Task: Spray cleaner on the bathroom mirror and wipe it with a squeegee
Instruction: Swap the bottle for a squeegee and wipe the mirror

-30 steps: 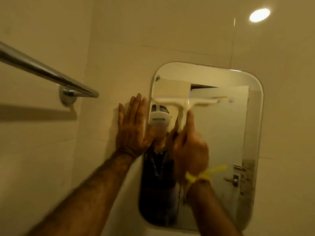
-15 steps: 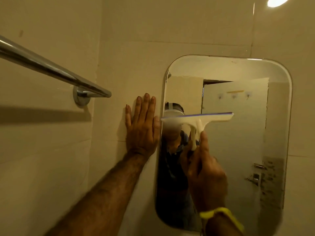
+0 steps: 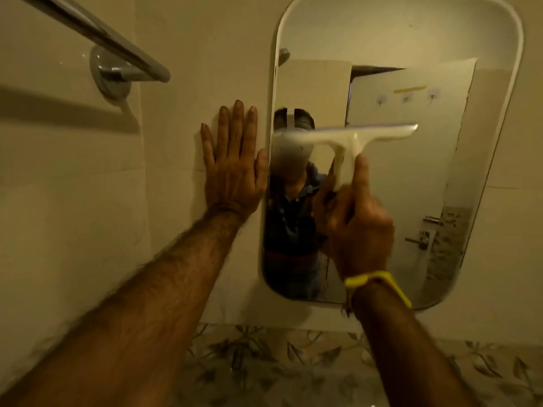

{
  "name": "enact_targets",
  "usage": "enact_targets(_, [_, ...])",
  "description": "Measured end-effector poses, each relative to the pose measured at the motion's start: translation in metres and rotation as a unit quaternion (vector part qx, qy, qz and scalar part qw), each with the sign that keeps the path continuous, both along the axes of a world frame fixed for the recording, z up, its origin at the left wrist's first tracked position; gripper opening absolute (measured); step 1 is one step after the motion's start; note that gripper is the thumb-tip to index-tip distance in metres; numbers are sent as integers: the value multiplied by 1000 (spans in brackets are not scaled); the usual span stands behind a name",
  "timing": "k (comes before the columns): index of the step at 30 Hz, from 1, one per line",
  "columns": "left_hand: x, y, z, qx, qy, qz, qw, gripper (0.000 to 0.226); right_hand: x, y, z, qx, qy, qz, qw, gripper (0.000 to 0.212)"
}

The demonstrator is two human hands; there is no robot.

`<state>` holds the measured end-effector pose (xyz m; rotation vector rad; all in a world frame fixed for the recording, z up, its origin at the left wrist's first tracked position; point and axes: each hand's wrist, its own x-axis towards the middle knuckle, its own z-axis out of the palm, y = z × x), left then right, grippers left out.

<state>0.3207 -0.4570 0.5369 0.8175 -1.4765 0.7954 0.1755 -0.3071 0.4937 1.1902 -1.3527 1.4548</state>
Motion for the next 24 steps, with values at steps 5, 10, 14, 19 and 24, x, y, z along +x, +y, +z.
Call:
enact_targets(5, [-1, 3, 1, 7, -11, 10, 1000, 61, -9, -6, 66, -66, -61, -3, 996, 57])
enact_targets(10, [-2, 5, 0, 22, -8, 10, 1000, 63, 3, 12, -21, -28, -59, 39, 997, 53])
enact_targets(14, [-2, 3, -2, 18, -25, 15, 999, 69, -26, 7, 23, -92, -82, 12, 992, 58])
enact_targets(19, [0, 2, -4, 5, -41, 4, 999, 73, -47, 7, 45, -108, -146, 5, 983, 58])
enact_targets(24, [0, 2, -5, 5, -56, 6, 998, 73, -38, 16, 9, -92, -151, 25, 984, 56])
